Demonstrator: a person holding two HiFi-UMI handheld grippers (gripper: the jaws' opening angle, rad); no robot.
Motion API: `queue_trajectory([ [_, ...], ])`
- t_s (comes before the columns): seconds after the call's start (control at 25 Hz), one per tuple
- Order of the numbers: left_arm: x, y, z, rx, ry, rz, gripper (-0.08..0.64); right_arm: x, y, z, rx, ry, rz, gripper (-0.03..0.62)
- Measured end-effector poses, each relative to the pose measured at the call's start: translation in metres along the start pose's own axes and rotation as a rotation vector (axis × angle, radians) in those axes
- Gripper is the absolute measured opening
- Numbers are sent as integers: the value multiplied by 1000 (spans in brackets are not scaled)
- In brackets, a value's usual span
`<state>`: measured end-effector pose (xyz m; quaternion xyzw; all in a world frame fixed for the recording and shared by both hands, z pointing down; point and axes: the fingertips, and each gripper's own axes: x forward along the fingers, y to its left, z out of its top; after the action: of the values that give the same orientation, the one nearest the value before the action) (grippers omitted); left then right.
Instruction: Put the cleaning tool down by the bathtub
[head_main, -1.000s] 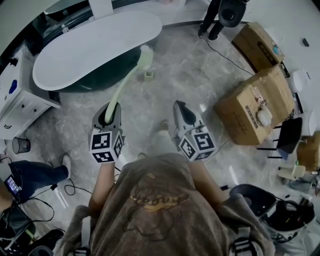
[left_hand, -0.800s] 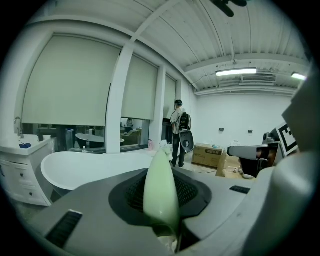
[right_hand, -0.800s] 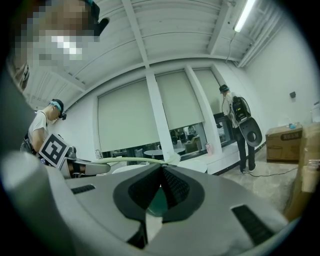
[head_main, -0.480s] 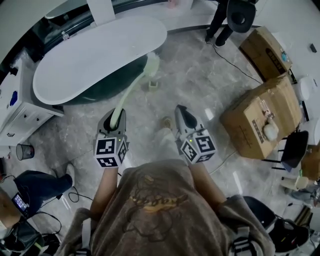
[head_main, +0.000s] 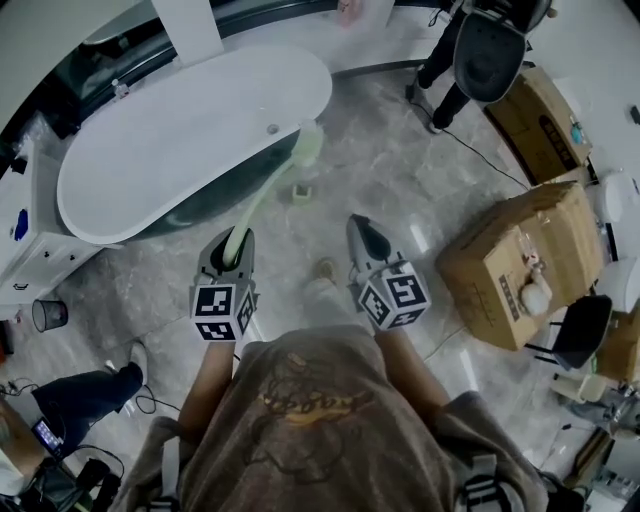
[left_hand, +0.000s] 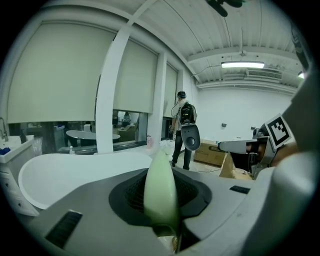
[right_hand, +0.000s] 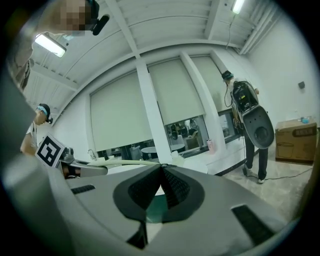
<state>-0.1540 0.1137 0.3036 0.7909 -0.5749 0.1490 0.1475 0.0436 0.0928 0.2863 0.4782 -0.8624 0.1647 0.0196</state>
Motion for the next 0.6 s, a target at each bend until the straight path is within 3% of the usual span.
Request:
queue_trajectory([
  [0.36, 90, 5, 39, -23, -10, 46, 92, 66, -79, 35, -7, 20, 45, 0],
  [0.6, 124, 10, 56, -46, -13, 82, 92, 96, -108, 47, 7, 30, 68, 0],
])
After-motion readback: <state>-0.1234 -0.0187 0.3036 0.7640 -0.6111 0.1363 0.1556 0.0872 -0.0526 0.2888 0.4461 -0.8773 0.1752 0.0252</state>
